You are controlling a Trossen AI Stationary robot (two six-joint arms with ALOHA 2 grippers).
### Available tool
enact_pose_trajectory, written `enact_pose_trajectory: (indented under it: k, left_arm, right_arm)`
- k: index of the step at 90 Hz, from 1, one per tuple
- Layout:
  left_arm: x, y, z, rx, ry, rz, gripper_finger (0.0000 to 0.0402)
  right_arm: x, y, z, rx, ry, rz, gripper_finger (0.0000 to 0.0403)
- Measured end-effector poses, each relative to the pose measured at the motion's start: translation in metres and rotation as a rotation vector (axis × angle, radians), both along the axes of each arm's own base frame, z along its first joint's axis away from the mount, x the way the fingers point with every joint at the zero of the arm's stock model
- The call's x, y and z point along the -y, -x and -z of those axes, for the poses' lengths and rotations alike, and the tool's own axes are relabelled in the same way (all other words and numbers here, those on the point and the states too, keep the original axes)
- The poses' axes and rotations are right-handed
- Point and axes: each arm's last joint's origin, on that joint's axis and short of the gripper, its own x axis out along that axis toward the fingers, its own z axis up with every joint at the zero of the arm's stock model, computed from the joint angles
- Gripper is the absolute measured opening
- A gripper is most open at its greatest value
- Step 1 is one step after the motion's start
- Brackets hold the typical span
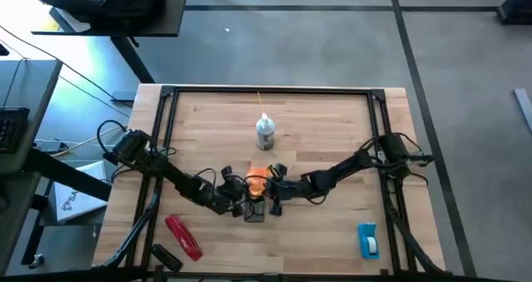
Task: Apply microfiber cloth
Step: Wipe the front and back of the black cellphone using the orange microfiber cloth
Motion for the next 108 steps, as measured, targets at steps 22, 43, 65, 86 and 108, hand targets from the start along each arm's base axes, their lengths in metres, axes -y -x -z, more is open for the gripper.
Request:
enact_pose_trajectory:
  k: [22, 43, 65, 86, 108]
  left_arm:
    - [-0.001, 0.000, 0.000, -0.001, 0.000, -0.004, 0.0000]
    - [-0.003, -0.001, 0.000, 0.000, -0.012, -0.023, 0.0000]
    - [-0.003, -0.001, 0.000, 0.001, -0.008, -0.024, 0.0000]
    - [-0.003, 0.000, 0.001, 0.001, 0.003, -0.032, 0.0000]
    - [-0.004, -0.001, 0.001, 0.003, 0.007, -0.039, 0.0000]
  right_arm:
    - [-0.044, 0.013, -0.001, 0.038, -0.112, -0.093, 0.0003]
    - [-0.048, 0.015, -0.011, 0.109, -0.123, 0.022, 0.0003]
    - [-0.009, 0.006, -0.005, 0.100, -0.001, 0.264, 0.0003]
    - [-0.021, 0.002, 0.002, 0.116, -0.089, 0.128, 0.0003]
    - [-0.045, 0.009, 0.000, 0.127, -0.106, 0.061, 0.0003]
